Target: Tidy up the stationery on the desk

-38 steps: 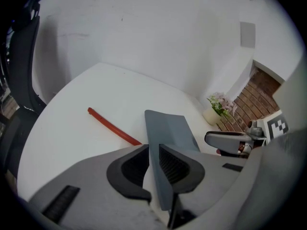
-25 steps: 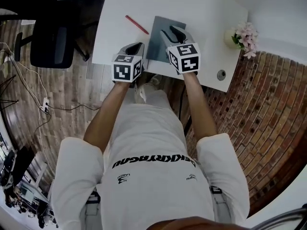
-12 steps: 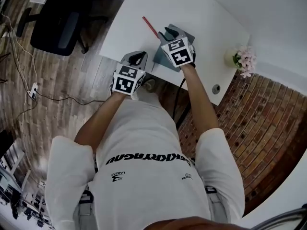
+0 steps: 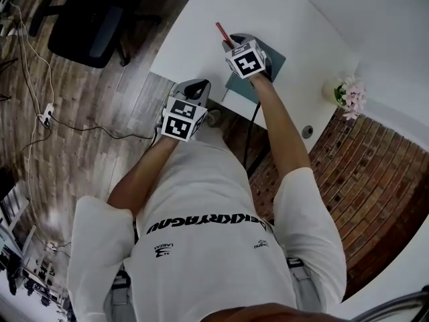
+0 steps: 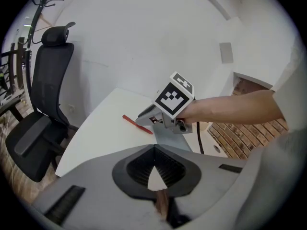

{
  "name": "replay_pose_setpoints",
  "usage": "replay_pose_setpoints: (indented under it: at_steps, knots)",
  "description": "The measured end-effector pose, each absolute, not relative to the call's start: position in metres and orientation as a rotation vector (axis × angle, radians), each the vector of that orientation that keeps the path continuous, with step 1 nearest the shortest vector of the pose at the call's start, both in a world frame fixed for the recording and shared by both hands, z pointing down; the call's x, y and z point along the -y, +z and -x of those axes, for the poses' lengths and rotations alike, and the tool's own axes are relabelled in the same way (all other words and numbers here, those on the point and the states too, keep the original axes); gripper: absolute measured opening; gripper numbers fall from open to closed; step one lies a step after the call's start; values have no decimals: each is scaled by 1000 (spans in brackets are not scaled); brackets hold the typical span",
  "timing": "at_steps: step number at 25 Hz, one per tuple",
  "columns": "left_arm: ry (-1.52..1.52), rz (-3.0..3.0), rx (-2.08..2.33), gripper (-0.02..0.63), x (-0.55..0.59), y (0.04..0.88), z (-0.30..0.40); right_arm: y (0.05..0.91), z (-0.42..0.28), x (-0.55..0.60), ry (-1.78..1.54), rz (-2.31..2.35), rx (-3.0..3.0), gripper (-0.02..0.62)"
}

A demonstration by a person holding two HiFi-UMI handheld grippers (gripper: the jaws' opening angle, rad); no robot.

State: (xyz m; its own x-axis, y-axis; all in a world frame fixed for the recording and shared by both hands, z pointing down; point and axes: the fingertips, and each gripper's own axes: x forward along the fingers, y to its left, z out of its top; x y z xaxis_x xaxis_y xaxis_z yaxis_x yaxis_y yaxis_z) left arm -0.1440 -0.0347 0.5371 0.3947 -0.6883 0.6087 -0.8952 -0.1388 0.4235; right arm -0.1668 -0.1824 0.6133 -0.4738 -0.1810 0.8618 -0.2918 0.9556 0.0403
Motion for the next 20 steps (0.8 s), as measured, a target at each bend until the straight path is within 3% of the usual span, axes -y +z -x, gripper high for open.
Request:
replay_pose_setpoints:
  at_steps: [9,20]
  knots:
    - [310,-1883,1352,-3,37,542,150,634,177,191,164,-341,2023,100]
    - [322,-1902,1335,-3,44,543,150,641,172,197,197,-379,1994,49]
